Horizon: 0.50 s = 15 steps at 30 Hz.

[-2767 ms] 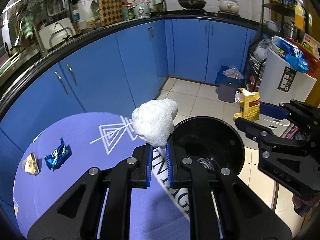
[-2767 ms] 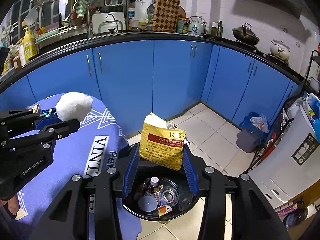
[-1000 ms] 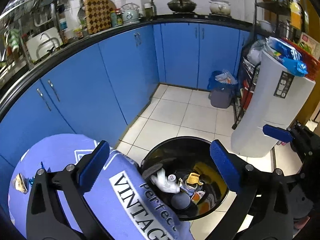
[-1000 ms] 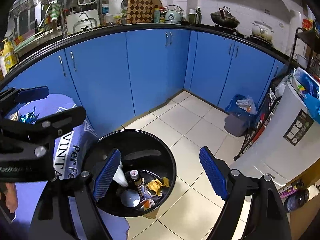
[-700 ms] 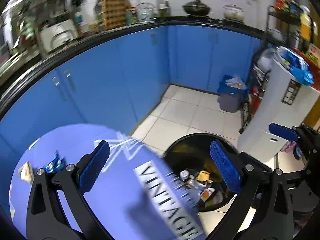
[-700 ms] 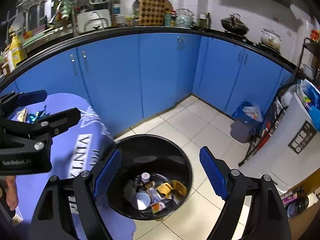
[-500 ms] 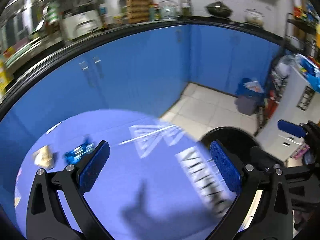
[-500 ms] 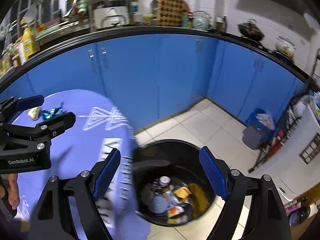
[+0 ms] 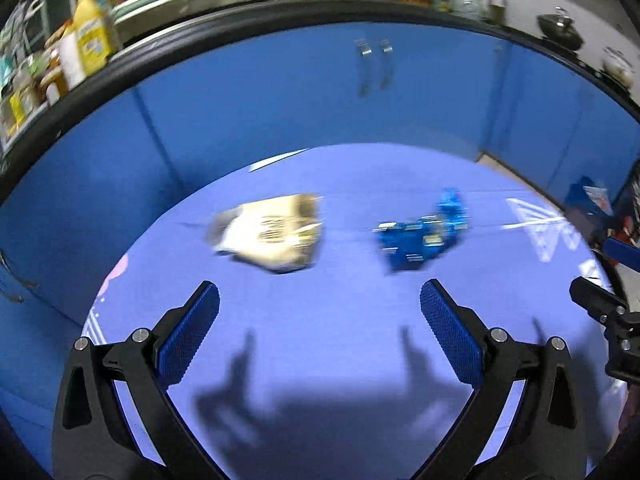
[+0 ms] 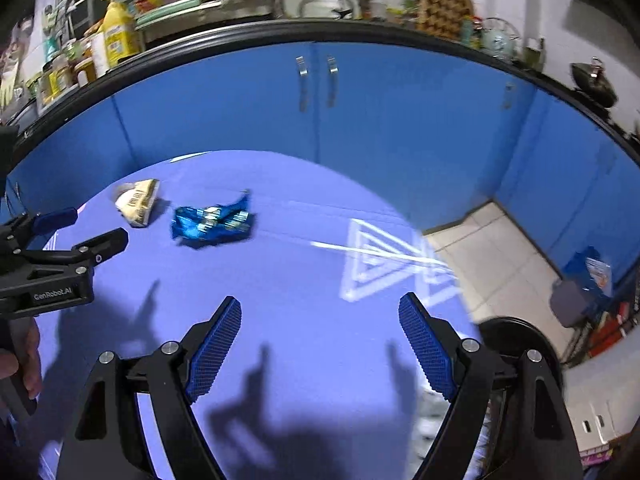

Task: Collect trash
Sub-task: 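Return both tools over the table, then grasp the cream snack bag with the left tool while the right tool grasps the blue wrapper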

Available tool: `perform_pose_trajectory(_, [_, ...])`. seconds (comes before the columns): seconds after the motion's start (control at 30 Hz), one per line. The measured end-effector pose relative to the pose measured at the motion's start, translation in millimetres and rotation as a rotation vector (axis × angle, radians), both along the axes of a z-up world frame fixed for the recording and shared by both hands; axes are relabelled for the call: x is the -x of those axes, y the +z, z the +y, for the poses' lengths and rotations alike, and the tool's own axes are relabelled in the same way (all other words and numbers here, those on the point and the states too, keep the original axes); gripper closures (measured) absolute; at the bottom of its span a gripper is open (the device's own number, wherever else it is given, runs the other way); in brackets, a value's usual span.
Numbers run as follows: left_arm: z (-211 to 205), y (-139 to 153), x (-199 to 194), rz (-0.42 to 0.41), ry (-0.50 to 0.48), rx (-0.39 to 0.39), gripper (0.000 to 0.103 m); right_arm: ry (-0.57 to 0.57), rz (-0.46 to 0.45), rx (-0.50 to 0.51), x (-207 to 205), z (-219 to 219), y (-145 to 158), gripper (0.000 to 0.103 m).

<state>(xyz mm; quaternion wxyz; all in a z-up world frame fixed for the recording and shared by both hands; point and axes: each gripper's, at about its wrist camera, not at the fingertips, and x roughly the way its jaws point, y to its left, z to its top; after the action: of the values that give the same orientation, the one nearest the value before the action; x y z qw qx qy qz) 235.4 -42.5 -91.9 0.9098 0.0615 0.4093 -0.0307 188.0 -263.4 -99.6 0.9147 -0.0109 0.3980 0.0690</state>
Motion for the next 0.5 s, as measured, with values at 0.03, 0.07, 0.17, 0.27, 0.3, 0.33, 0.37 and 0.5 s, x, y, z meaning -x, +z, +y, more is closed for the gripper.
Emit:
perform_pose_trajectory(0.03, [8, -3, -3, 0.005, 0.005, 0.006, 0.004, 0.013, 0.009, -0.002, -8, 11, -3, 0.024])
perform_pose_trajectory(0.07, [14, -6, -7, 0.009, 0.009, 0.010, 0.004, 0.022, 0.014, -0.003, -14, 19, -5, 0.024])
perform_pose_trajectory(0.17, [31, -15, -22, 0.022, 0.005, 0.017, 0.004, 0.053, 0.024, -0.002, -31, 41, -11, 0.024])
perform_pose_trajectory(0.27, [38, -21, -35, 0.028, -0.008, 0.017, 0.004, 0.081, 0.036, 0.008, -48, 61, -16, 0.024])
perform_pose_trajectory(0.3, [39, -23, -39, 0.032, -0.016, 0.017, 0.004, 0.086, 0.039, 0.009, -52, 64, -18, 0.024])
perform_pose_trajectory(0.33, [38, -25, -42, 0.034, -0.019, 0.014, 0.004, 0.093, 0.044, 0.009, -58, 69, -20, 0.024])
perform_pose_trajectory(0.37, [39, -26, -46, 0.034, -0.020, 0.011, 0.004, 0.096, 0.047, 0.009, -62, 72, -21, 0.024])
perform_pose_trajectory(0.5, [42, -34, -63, 0.045, -0.020, 0.012, 0.004, 0.116, 0.058, 0.001, -82, 83, -24, 0.024])
